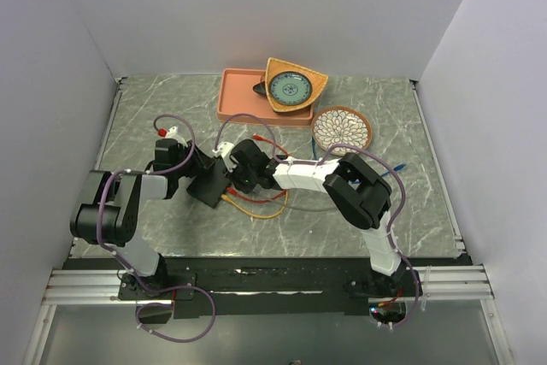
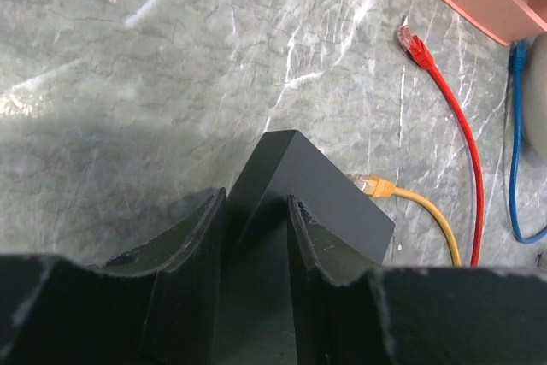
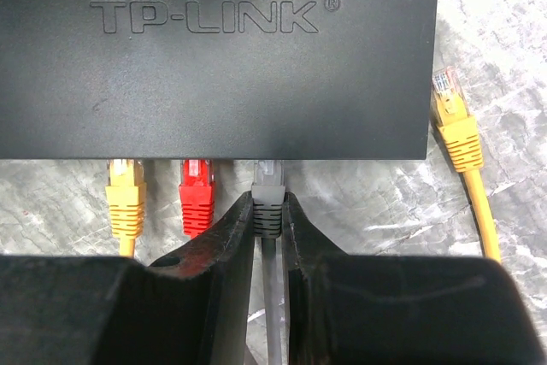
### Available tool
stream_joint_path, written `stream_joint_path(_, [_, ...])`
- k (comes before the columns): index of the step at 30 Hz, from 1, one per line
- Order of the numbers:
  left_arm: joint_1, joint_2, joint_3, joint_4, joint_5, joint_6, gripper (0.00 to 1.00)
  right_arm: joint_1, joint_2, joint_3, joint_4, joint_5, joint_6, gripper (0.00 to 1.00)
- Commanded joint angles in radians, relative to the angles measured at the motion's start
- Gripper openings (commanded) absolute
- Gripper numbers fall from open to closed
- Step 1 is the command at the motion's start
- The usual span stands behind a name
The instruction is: Insert the plug into the switch port
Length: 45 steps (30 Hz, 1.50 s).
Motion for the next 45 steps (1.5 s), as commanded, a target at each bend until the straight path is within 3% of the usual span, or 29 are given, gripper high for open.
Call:
stream_joint_path(1, [-0.141,-0.051,-0.029,-0.220,0.323,-0.109,0.34,0.018,-0.034,0.099,0.402,-0.038,-0.002,0.04])
stream_joint_path(5, [-0.078,-0.102,-0.029,-0.270,0.268,-0.095,0.51,0.022,-0.049,0.084,0.262,-0.066,-0.016,0.12])
stream_joint_path(11, [0.026,-0.169,-0.032,-0.335,0.188,-0.089,0.70,0.031,-0.092,0.006,0.116,-0.017,0.008,0.35])
stream_joint_path(16, [0.071,-0.222,-0.028,-0.379,0.127,-0.089,0.79,0.033,-0.149,-0.039,0.015,0.098,0.039,0.65])
stream_joint_path(18, [0.082,-0.241,-0.021,-0.392,0.101,-0.084,0.83,0.024,-0.184,-0.081,0.019,0.176,0.074,0.83])
stream_joint_path(21, [0.089,-0.267,-0.006,-0.412,0.089,-0.080,0.86,-0.001,-0.270,-0.126,0.032,0.242,0.108,0.98])
stream_joint_path(29, [0.089,-0.398,0.020,-0.468,0.073,-0.047,0.92,-0.123,-0.351,-0.172,-0.030,0.400,0.251,0.96])
stream_joint_path(33, [0.089,-0.458,0.035,-0.510,0.065,-0.034,0.93,-0.197,-0.319,-0.190,-0.082,0.417,0.320,0.83])
stream_joint_path(45, [0.089,-0.479,0.043,-0.531,0.088,-0.033,0.96,-0.295,-0.264,-0.255,-0.134,0.517,0.430,0.71])
